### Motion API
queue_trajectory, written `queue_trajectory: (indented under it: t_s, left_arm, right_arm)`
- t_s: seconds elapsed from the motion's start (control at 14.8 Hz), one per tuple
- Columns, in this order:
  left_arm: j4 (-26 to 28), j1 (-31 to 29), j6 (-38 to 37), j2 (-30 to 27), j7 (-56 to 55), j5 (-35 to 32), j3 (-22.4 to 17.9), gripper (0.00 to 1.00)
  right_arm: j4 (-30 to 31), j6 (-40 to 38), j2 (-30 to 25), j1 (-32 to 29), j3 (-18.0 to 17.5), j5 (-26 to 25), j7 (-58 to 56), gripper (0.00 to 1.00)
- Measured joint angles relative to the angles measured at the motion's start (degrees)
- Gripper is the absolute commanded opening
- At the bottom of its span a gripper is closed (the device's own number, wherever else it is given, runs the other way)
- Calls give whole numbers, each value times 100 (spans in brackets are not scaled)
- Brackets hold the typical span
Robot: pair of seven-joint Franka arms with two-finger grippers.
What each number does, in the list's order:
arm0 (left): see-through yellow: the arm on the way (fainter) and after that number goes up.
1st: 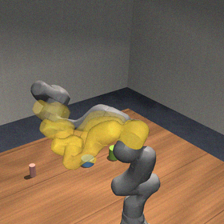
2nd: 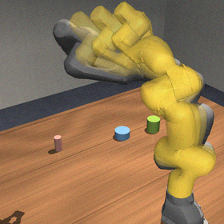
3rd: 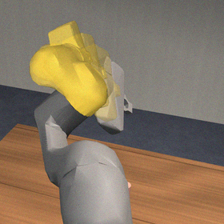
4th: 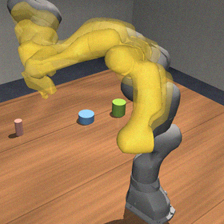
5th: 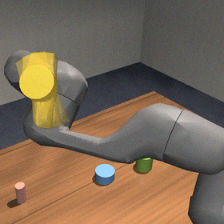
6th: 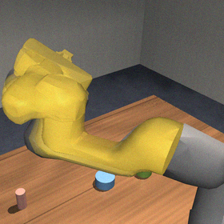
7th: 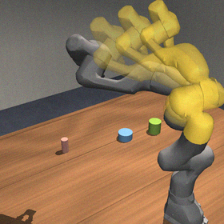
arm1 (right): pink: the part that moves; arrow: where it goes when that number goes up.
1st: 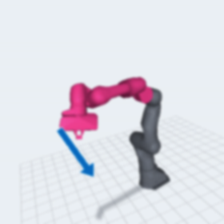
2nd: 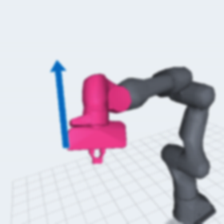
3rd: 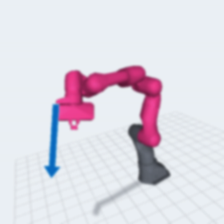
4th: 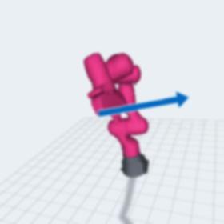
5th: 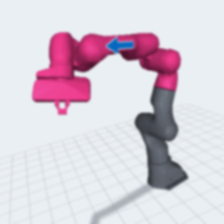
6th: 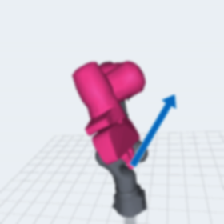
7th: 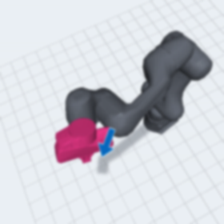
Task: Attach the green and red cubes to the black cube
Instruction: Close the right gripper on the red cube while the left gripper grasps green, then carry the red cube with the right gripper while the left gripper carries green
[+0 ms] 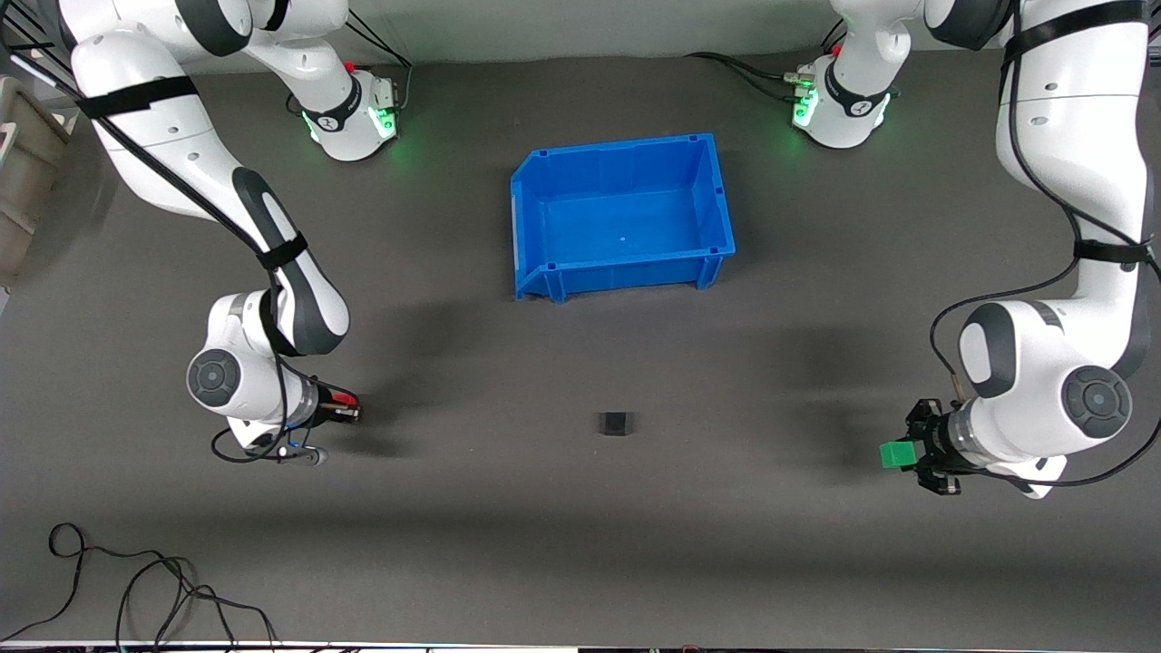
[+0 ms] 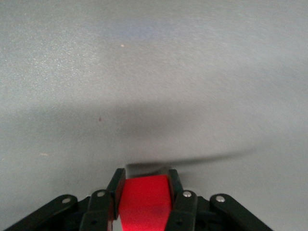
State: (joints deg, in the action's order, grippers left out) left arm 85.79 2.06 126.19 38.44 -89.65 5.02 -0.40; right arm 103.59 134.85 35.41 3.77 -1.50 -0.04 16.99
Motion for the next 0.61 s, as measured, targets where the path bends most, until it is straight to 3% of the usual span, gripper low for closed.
queue_trajectory:
  t_s: [0.41,0.61]
  left_arm:
    - [-220,202,3,196,-299,94,8,0]
    - [-444,418,23,431,-626,95,11,0]
  right_arm:
    - [-25,-1491,-1038,-1,0,41,1130,0]
    - [-24,-1968,-1456,23,-10,647,2102,0]
